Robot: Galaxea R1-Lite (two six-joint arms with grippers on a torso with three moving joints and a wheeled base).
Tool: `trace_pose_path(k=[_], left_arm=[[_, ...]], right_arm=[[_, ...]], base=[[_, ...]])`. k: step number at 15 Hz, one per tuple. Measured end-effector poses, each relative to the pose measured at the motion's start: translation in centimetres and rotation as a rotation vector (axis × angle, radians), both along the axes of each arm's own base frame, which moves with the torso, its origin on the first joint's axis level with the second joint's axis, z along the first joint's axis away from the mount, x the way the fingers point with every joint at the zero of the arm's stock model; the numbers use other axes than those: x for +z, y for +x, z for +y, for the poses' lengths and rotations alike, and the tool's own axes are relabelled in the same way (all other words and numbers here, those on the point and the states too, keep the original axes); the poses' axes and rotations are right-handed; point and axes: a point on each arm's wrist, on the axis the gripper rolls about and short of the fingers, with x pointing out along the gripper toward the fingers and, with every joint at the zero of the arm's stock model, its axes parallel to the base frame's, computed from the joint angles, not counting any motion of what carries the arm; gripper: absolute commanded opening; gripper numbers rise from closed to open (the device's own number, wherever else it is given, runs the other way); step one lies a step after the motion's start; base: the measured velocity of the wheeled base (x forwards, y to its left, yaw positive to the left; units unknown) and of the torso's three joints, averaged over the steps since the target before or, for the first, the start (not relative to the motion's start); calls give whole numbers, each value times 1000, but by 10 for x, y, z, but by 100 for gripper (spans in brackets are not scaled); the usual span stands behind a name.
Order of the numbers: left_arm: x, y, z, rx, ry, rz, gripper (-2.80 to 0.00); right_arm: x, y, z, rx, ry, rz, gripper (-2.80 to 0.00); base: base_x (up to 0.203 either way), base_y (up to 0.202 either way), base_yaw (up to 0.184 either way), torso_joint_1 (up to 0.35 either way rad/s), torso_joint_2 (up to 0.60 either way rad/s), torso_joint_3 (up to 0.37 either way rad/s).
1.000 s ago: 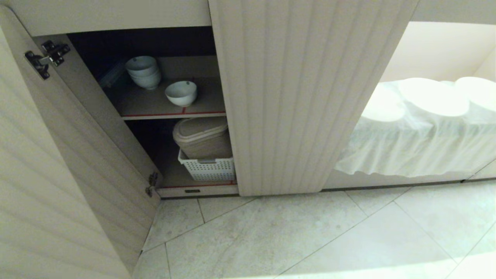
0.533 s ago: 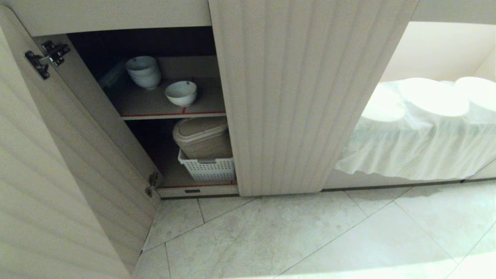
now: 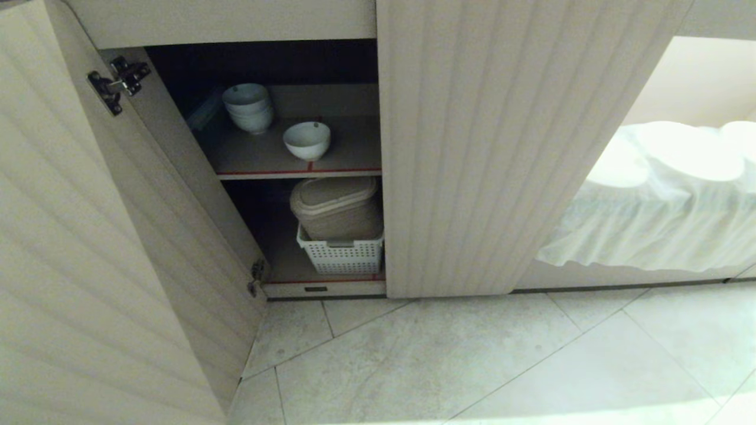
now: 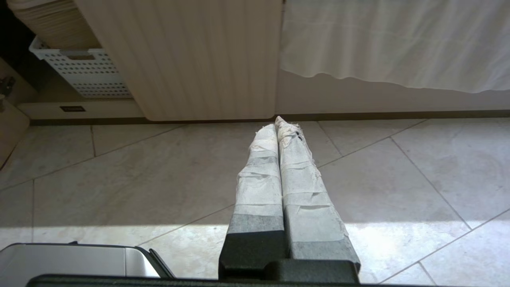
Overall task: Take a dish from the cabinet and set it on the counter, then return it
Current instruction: Close the cabinet door
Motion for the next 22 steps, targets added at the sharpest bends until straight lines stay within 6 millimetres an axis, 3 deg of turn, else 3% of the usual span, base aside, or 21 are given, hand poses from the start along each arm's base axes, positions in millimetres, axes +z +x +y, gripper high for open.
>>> trace_pose_path(k=[9,22], left_arm=[[0,0,0,0,0,0,-280],[0,0,0,0,1,0,-280]], right_arm=[[0,0,0,0,0,0,-280],[0,0,0,0,0,0,-280]], base=[[0,183,0,3,1,3],[0,4,0,0,0,0]])
